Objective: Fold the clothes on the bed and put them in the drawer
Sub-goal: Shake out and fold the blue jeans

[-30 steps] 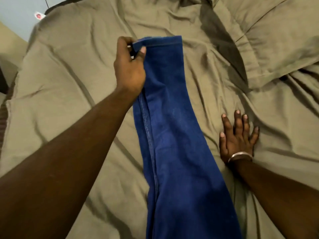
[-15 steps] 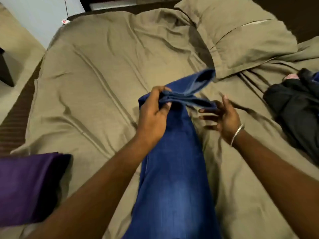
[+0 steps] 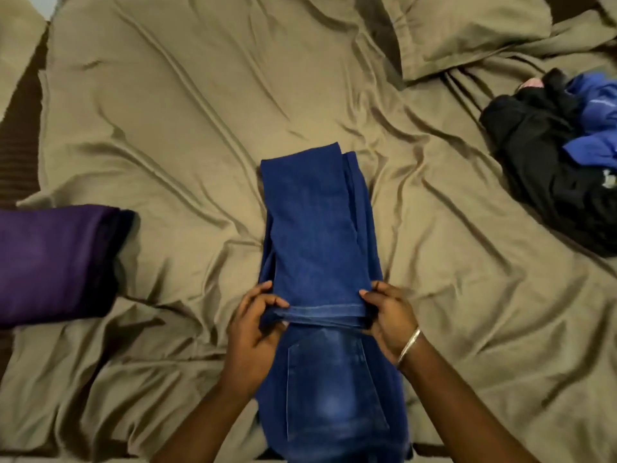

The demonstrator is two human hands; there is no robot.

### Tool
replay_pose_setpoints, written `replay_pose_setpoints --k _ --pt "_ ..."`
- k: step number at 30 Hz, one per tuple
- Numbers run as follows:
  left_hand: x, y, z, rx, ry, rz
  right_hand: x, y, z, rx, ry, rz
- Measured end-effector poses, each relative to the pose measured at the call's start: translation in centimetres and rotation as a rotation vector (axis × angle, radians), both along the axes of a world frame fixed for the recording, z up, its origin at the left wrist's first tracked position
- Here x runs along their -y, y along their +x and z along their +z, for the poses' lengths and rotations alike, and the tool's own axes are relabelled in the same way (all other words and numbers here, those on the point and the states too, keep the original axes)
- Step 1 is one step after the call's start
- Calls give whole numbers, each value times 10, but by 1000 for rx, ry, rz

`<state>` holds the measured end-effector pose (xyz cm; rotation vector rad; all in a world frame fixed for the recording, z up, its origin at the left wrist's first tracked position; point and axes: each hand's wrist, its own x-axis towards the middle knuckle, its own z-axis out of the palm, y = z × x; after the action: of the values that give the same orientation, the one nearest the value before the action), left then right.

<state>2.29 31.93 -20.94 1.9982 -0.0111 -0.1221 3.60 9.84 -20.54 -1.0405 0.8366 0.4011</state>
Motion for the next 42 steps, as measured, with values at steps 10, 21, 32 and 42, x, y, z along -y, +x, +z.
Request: replay_pose_setpoints --k 10,21,32,42 --pt "16 -9 -2 -476 -39 268 -20 -90 -12 106 -206 -25" --pt "12 -148 -6 -343 330 218 -30 -202 -15 214 -760 277" --pt "10 -135 -9 -199 398 294 -26 -174 -4 32 -1300 562" --pt "62 75 -12 272 548 20 -32 -49 -45 138 -1165 266"
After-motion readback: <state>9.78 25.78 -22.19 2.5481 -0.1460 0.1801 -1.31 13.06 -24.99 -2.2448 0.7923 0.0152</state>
